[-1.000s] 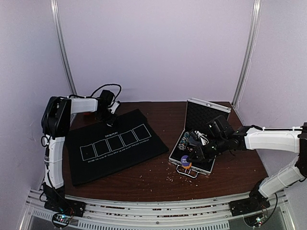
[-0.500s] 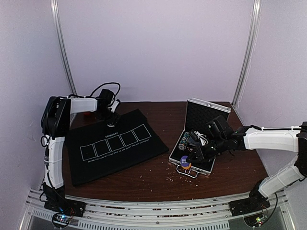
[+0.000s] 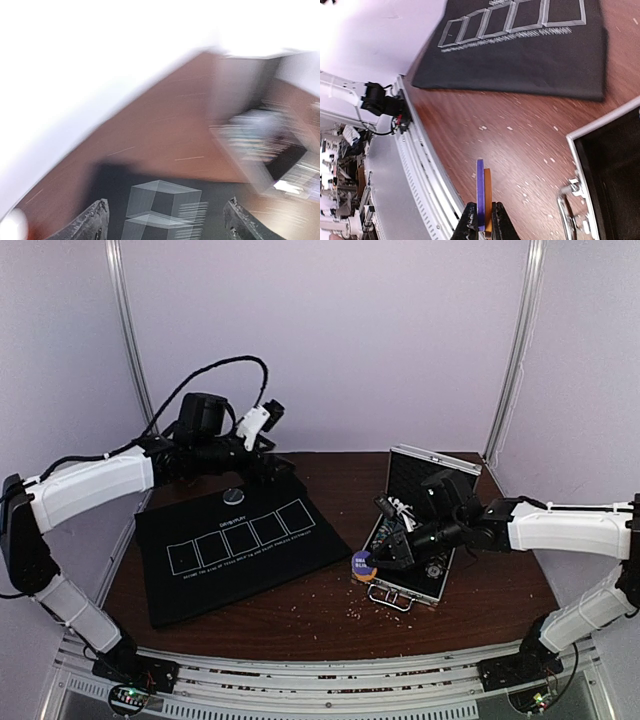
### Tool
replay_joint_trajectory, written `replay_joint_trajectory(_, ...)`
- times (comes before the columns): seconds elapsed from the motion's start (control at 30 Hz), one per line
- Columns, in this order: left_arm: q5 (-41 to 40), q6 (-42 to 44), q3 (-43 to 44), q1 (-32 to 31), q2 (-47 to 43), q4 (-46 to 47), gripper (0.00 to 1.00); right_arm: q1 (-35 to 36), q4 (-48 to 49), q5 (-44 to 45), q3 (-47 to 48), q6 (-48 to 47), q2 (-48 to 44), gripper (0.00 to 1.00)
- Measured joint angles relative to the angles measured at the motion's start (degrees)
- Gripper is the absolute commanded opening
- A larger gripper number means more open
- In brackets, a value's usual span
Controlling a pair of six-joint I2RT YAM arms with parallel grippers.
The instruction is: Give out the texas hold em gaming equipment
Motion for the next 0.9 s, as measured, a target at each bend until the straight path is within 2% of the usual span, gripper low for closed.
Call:
replay_joint_trajectory(0.1,14.4,0.1,-6.4,-8.8,-2.8,2.9,0.76,1.0,2.7,-1.8,1.2,-1.1,-0.2,0.00)
replay_joint_trajectory(0.2,24.5,-1.8,-13.6,-11.1,-3.1,6.6,0.77,2.7,5.5,-3.6,1.9,-2.4,-0.2,0.00)
replay_joint_trajectory(0.23,29.8,-3.3,-18.8,-11.2,-2.5,9.0,0.77,4.7,7.3,-5.0,2.5,-4.0,-0.2,0.00)
replay_joint_trajectory(0.3,31.1,-3.4,-19.4,-11.7,-2.2,9.4,0.74,5.4,7.8,-5.4,2.6,-4.6,-0.2,0.00)
replay_joint_trajectory(0.43,34.9,-3.2,-19.3,-15.3,-1.4,13.0,0.58,7.1,8.6,-6.1,3.6,-6.2,0.2,0.00)
replay_joint_trajectory(0.57,37.9,-2.7,-19.1,-16.9,-0.3,14.6,0.47,7.7,8.7,-6.3,4.3,-7.4,0.6,0.00)
replay_joint_trajectory(0.6,38.5,-2.4,-19.1,-16.9,-0.1,14.7,0.39,7.8,8.8,-6.3,4.4,-7.6,0.7,0.00)
replay_joint_trajectory(0.63,38.8,-2.2,-19.1,-16.9,0.0,14.7,0.23,7.8,8.7,-6.3,4.4,-7.8,0.7,0.00)
replay_joint_trajectory(0.7,38.9,-1.8,-19.1,-16.9,0.0,14.8,0.02,8.0,8.7,-6.3,4.5,-8.3,0.9,0.00)
replay_joint_trajectory(0.9,38.8,-2.5,-18.9,-16.9,0.4,14.4,0.00,8.2,8.3,-6.3,4.5,-11.1,1.0,0.00)
